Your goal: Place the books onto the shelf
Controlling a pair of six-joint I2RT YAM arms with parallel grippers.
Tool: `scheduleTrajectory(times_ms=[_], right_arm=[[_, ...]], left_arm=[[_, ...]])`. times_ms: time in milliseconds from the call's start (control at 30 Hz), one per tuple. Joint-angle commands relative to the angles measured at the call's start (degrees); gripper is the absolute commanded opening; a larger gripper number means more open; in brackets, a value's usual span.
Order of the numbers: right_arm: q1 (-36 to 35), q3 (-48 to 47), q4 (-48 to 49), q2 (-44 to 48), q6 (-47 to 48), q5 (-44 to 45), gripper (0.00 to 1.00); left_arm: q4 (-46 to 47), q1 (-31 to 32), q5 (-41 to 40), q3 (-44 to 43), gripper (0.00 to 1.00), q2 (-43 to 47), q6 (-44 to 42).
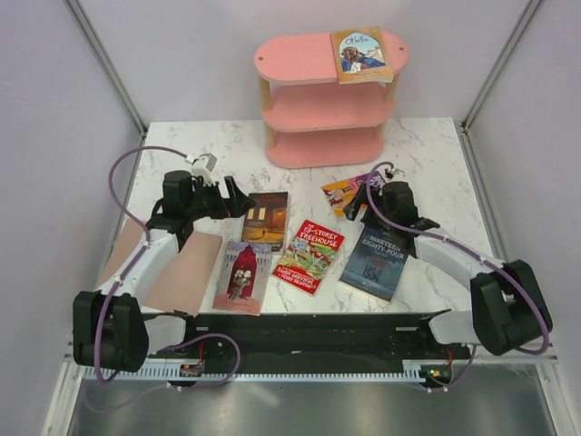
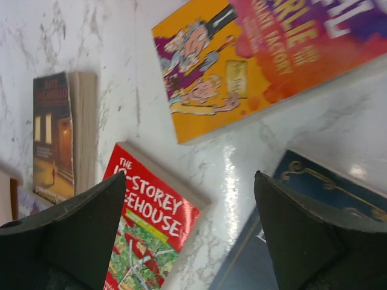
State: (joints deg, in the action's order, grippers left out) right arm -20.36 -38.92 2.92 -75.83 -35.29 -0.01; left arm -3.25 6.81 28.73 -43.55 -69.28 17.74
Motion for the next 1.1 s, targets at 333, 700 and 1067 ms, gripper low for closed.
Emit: scheduleTrajectory(times_ms=[333, 700, 1067], right_arm=[[-16.7, -16.6, 8.6, -16.3, -10.0, -17.5, 0.93], [-25.5, -14.4, 18.0, -23.7, -20.3, -24.8, 0.81], [-30.3, -14.9, 16.3, -27.8, -21.8, -24.4, 0.78]], left_arm=[[-16.3, -0.2, -9.2, -7.2, 1.0, -12.2, 4.4], [-21.4, -0.2, -6.7, -1.7, 0.99, -8.0, 10.9], [-22.6, -0.2, -6.6, 4.3, 1.0, -5.7, 14.0]])
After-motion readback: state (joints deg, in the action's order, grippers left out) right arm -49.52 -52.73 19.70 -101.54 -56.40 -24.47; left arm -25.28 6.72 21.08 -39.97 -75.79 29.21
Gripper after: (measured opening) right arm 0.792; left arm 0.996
